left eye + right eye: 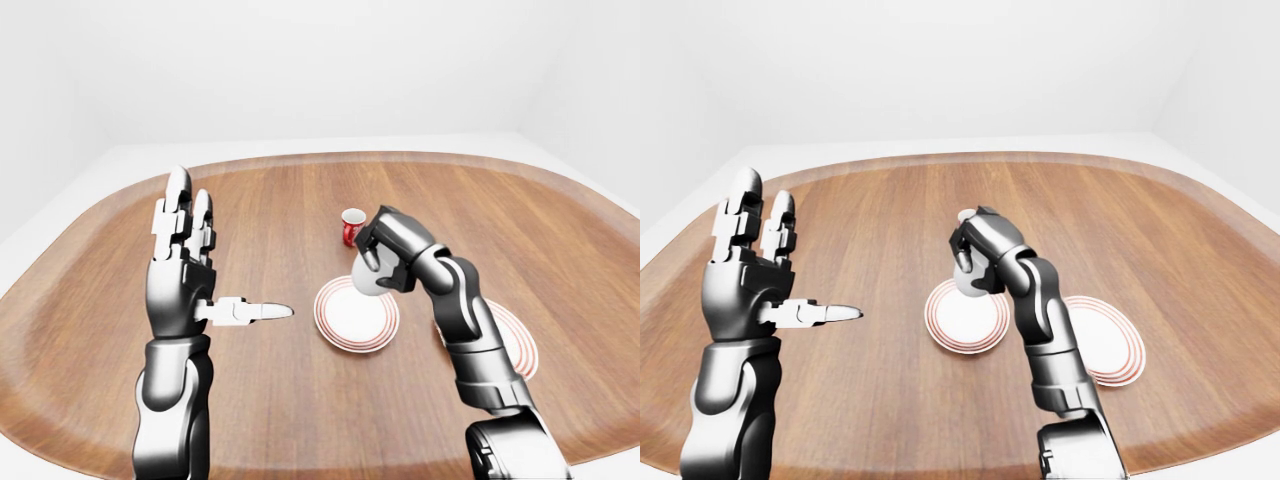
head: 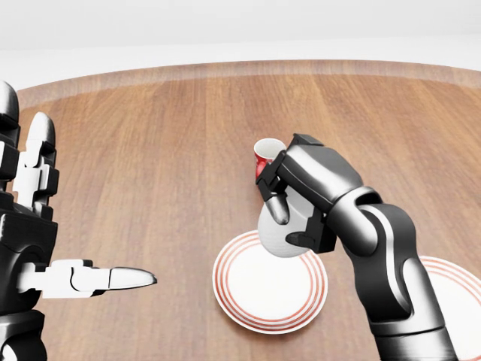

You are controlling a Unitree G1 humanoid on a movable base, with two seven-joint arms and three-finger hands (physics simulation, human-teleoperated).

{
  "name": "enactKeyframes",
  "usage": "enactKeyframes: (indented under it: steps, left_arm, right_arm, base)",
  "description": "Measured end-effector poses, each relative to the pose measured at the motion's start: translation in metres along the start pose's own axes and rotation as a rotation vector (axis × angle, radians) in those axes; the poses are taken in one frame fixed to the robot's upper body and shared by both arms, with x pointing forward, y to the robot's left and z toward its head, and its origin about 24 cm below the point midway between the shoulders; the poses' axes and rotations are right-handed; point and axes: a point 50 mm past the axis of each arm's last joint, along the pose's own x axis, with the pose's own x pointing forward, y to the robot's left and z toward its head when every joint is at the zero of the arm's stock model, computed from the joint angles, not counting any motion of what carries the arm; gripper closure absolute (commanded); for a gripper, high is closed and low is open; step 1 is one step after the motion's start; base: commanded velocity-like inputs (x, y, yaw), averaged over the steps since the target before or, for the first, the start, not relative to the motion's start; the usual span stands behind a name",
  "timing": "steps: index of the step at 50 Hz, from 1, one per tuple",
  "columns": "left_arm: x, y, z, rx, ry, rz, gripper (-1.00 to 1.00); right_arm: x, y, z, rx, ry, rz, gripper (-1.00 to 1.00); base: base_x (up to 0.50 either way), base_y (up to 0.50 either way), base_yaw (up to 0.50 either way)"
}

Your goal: Put the white mug on the left plate.

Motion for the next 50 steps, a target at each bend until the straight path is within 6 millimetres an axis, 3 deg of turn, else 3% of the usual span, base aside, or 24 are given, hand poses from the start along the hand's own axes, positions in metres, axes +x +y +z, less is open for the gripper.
enactKeyframes:
  steps: [10,22,50]
  left_arm:
    - [0.000,0.000,-0.001,0.000,0.006,-0.001,-1.00]
    - [-0.001,0.000,-0.003,-0.001,0.013,-0.002,-1.00]
    - [-0.002,-0.001,-0.004,-0.002,0.019,-0.004,-1.00]
  right_arm:
    - [0.023,0.042,-0.025,-0.099,0.113,0.035,1.00]
    - [0.038,0.084,-0.031,-0.212,0.170,0.091,1.00]
    - [0.052,0.098,-0.032,-0.225,0.189,0.112,1.00]
  base:
    - [0.00,0.00,0.00]
    - [0.00,0.00,0.00]
    - [0.00,0.00,0.00]
